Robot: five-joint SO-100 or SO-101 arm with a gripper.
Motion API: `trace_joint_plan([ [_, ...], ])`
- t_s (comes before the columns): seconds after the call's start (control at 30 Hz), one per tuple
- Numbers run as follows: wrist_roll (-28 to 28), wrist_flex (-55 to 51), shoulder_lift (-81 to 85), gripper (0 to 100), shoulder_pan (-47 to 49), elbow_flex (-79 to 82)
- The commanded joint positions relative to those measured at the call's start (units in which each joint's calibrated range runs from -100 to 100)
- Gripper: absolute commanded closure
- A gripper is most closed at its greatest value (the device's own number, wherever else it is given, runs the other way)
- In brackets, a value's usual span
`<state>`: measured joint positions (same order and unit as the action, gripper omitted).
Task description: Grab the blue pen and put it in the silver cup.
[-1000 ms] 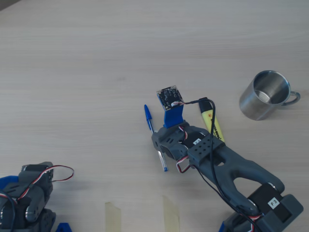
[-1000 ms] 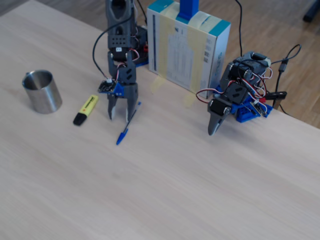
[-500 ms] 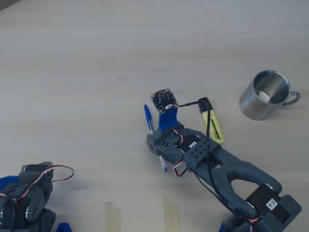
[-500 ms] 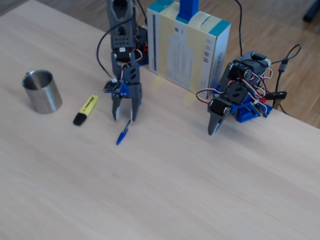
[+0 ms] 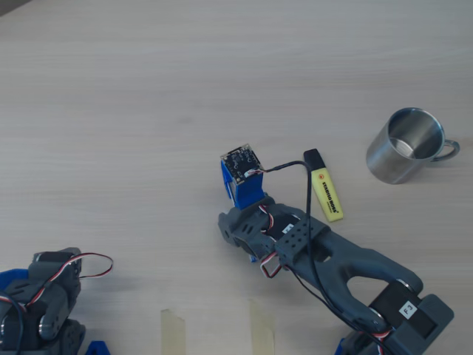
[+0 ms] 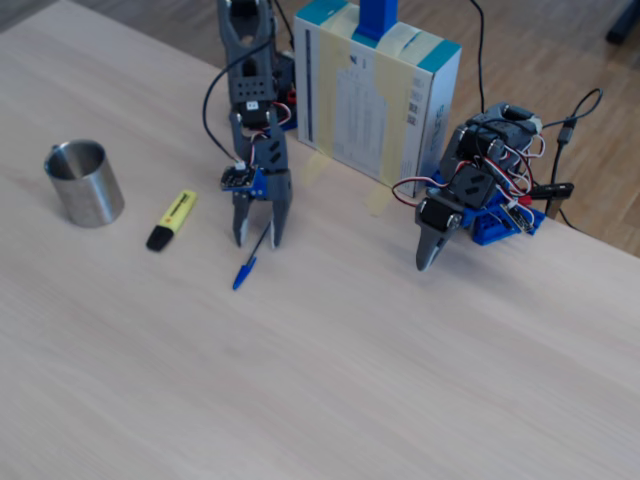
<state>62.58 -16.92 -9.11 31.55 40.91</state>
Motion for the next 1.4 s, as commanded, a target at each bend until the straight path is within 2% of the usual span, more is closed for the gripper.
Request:
trace_joint_plan([
  [0.0, 0.41, 0.06, -1.37, 75, -0.05, -0.05],
  [0.53, 0.41, 0.06, -2.03, 75, -0.66, 3.31],
  [0.6, 0.46, 0.06, -2.03, 78, -0.66, 3.40],
  [0.8, 0.46, 0.06, -2.12, 98, -1.80, 3.49],
  [0.83, 0.46, 0.06, -2.03, 98, -1.80, 3.49],
  [1.37, 0.41, 0.06, -1.28, 98, -1.88, 3.49],
])
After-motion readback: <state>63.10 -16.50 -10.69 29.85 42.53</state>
